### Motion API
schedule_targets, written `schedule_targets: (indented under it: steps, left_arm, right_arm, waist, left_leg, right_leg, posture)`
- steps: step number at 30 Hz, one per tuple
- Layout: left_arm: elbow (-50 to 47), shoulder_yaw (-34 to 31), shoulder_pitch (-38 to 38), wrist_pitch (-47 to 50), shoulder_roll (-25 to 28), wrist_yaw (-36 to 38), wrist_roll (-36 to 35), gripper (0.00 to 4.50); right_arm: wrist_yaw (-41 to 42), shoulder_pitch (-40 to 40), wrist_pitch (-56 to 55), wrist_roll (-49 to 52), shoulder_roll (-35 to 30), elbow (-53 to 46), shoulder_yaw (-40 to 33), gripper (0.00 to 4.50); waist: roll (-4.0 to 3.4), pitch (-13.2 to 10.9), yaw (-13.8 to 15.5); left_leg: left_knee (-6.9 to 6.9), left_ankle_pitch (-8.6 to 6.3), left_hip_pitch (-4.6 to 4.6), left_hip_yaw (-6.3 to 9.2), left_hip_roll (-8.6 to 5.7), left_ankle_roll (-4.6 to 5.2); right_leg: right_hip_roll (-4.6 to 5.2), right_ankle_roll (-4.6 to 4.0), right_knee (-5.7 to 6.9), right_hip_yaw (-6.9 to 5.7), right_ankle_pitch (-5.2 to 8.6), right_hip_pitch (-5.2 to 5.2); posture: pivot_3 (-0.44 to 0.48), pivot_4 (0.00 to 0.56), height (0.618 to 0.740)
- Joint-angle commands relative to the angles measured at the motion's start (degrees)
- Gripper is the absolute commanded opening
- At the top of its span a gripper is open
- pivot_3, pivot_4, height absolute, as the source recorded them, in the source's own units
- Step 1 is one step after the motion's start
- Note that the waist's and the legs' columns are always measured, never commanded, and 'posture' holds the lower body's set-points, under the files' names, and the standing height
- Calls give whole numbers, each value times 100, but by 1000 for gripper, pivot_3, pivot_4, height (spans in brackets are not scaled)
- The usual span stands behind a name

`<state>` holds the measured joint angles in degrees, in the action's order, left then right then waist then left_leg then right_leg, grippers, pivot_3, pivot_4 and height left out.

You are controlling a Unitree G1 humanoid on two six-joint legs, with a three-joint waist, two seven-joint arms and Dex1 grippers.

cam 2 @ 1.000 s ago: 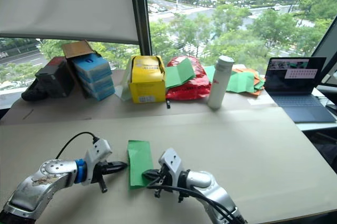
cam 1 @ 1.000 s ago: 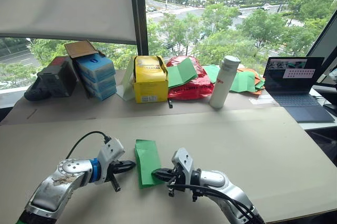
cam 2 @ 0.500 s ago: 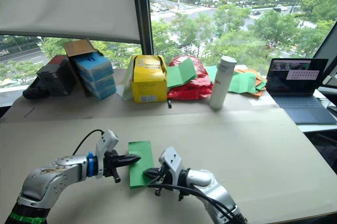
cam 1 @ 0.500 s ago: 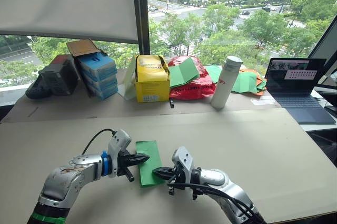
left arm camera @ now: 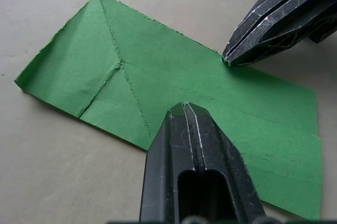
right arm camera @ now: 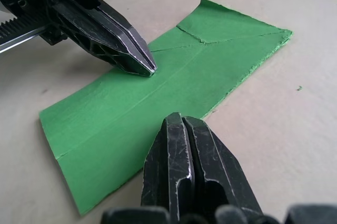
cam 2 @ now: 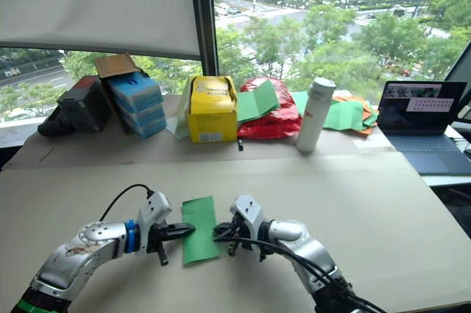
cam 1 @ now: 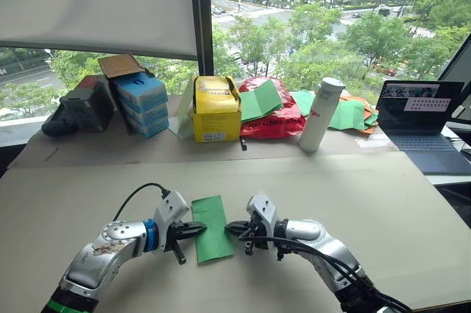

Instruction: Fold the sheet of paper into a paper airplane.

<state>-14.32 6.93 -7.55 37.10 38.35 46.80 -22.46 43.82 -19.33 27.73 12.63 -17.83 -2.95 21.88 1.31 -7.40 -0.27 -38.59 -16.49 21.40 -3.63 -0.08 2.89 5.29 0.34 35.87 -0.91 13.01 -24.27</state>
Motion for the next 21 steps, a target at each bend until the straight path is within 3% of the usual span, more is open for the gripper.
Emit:
schedule_targets:
  steps: [1,8,21]
  left_arm:
    - [99,150,171,44,8,-44,177,0]
    - [2,109,233,61,-22,-129,165,0]
    - [-33,94,309,25,-58,-171,175,0]
  right_arm:
    - [176,-145,-194,56,83,282,-113,51]
    - [421,-369,-351,76,199,557,-203,51]
    - [434,-1445,-1125,-466,768,2424,-158,51]
  waist:
    - [-2,-1,-1]
    - [-5,-3,-26]
    - [-7,-3,-68]
  left_leg:
    - [0,0,0,0,0,0]
    - [0,0,0,0,0,0]
    - [1,0,-3,0,0,-2]
  right_leg:
    - [0,0,0,0,0,0]
    - [0,1,0,2,0,1]
    - [0,0,6,1,-1,1]
  posture:
    - [0,150,740]
    - [0,150,740]
    - [0,150,740]
